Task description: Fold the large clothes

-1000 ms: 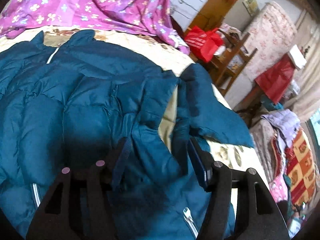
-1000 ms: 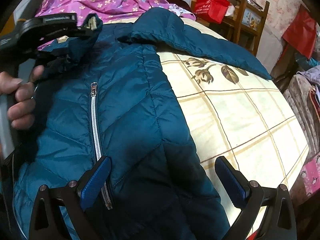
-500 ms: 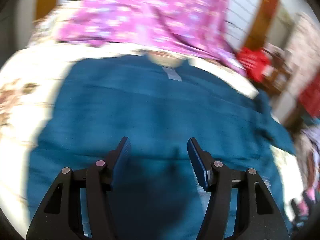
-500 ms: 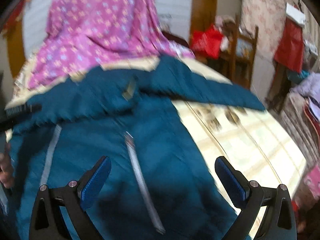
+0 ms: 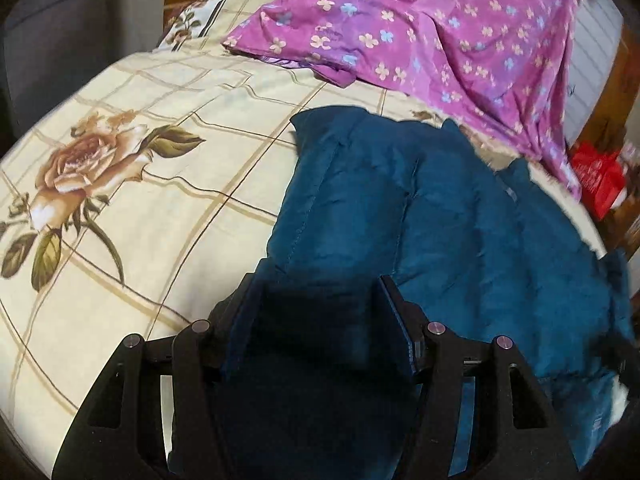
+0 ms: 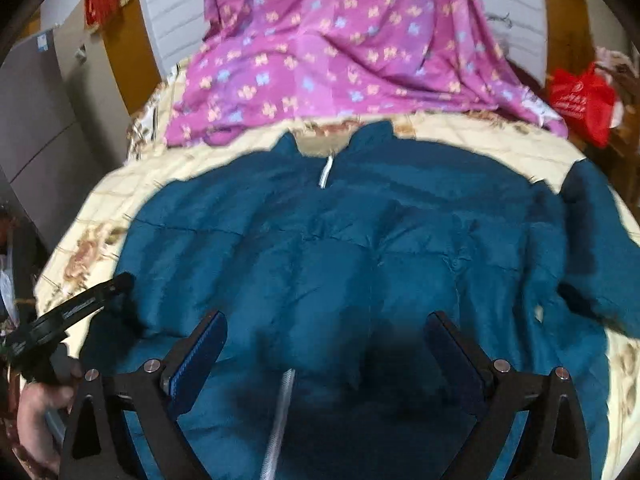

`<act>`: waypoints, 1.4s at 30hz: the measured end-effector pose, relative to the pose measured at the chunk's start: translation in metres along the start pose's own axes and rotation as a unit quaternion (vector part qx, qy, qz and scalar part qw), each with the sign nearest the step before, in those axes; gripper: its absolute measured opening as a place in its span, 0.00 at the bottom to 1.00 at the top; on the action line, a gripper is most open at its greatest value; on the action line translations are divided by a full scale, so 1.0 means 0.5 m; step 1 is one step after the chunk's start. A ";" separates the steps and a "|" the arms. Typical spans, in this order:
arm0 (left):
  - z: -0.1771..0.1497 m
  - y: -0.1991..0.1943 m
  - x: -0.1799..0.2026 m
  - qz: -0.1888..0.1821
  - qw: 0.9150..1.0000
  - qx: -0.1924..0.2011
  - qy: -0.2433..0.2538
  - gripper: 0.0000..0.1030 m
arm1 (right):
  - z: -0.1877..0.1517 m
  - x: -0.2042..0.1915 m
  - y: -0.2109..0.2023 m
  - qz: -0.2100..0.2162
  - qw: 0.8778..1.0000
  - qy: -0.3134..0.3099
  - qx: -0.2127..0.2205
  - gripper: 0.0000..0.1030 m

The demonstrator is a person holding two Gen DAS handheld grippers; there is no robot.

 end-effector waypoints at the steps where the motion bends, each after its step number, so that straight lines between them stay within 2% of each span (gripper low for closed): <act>1: -0.003 0.005 0.001 0.004 1.000 0.004 0.003 0.58 | 0.003 0.034 0.025 0.000 1.000 0.014 -0.014 0.96; 4: -0.003 0.010 0.004 0.006 1.000 0.010 0.005 0.60 | -0.009 0.140 0.053 0.003 0.997 0.065 -0.038 0.95; 8: -0.002 0.012 -0.001 -0.005 1.000 0.008 -0.001 0.61 | -0.033 0.257 0.036 0.017 0.990 0.137 -0.024 0.95; 9: -0.002 0.011 -0.005 -0.010 1.000 0.010 -0.005 0.61 | -0.033 0.267 0.029 0.039 0.988 0.148 -0.018 0.95; 11: -0.002 0.008 -0.007 -0.014 1.000 0.011 -0.010 0.61 | -0.023 0.262 0.014 0.045 0.988 0.148 -0.015 0.95; 15: -0.002 0.009 -0.004 -0.007 1.000 0.010 -0.008 0.61 | 0.050 0.212 -0.049 0.060 0.989 0.125 0.054 0.95; 16: -0.002 0.009 -0.004 -0.007 1.000 0.010 -0.008 0.61 | 0.063 0.201 -0.046 0.058 0.989 0.119 0.058 0.95; 18: -0.002 0.009 -0.004 -0.008 1.000 0.010 -0.009 0.61 | 0.076 0.191 -0.009 0.040 0.992 0.112 0.037 0.95; 20: -0.002 0.009 -0.004 -0.007 1.000 0.009 -0.008 0.61 | 0.056 0.205 0.074 0.019 0.993 0.116 -0.031 0.96; 21: -0.001 0.010 -0.003 -0.005 1.000 0.008 -0.007 0.61 | 0.042 0.210 0.095 0.014 0.993 0.105 -0.045 0.96; 23: -0.002 0.013 -0.002 -0.001 1.000 0.006 -0.005 0.61 | 0.042 0.209 0.090 -0.002 0.995 0.093 -0.030 0.97; 25: -0.003 0.014 -0.002 0.001 1.000 0.006 -0.005 0.61 | 0.042 0.206 0.082 -0.007 0.994 0.096 -0.042 0.96; 30: -0.004 0.019 0.006 0.012 1.000 0.001 0.005 0.64 | -0.004 0.199 -0.009 -0.011 0.996 0.085 -0.007 0.96; 32: -0.007 0.017 0.013 0.031 0.999 -0.009 0.021 0.64 | -0.034 0.194 0.014 -0.024 0.996 0.070 -0.048 0.97; 33: -0.010 0.006 0.016 0.043 0.998 -0.017 0.031 0.64 | -0.061 0.206 0.037 -0.061 0.991 0.066 -0.095 0.97; 34: -0.012 -0.013 0.017 0.052 0.998 -0.015 0.036 0.64 | -0.071 0.209 0.029 -0.066 0.991 0.064 -0.095 0.97; 35: -0.017 -0.038 0.018 0.055 0.998 -0.003 0.038 0.64 | -0.074 0.212 0.013 -0.066 0.992 0.066 -0.086 0.97; 38: -0.044 -0.115 0.021 0.051 0.997 0.047 0.038 0.64 | -0.084 0.249 -0.085 -0.060 0.995 0.082 -0.022 0.97; 39: -0.061 -0.129 0.025 0.048 0.997 0.053 0.040 0.64 | -0.093 0.284 -0.127 -0.067 0.994 0.089 -0.001 0.97; 41: -0.104 -0.128 0.038 0.035 0.997 0.042 0.049 0.64 | -0.106 0.352 -0.176 -0.091 0.990 0.106 0.017 0.97; 42: -0.127 -0.119 0.045 0.028 0.998 0.031 0.052 0.64 | -0.124 0.421 -0.208 -0.108 0.986 0.128 0.025 0.97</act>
Point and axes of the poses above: each gripper's, at about its wrist camera, not at the fingertips, and y roughly the way its jaws point, x to its right, z to its top, the point moved 7 cm from there along y, roughly the way its jaws point, and after that the axes turned 15 degrees about -x, right-handed, at the moved point
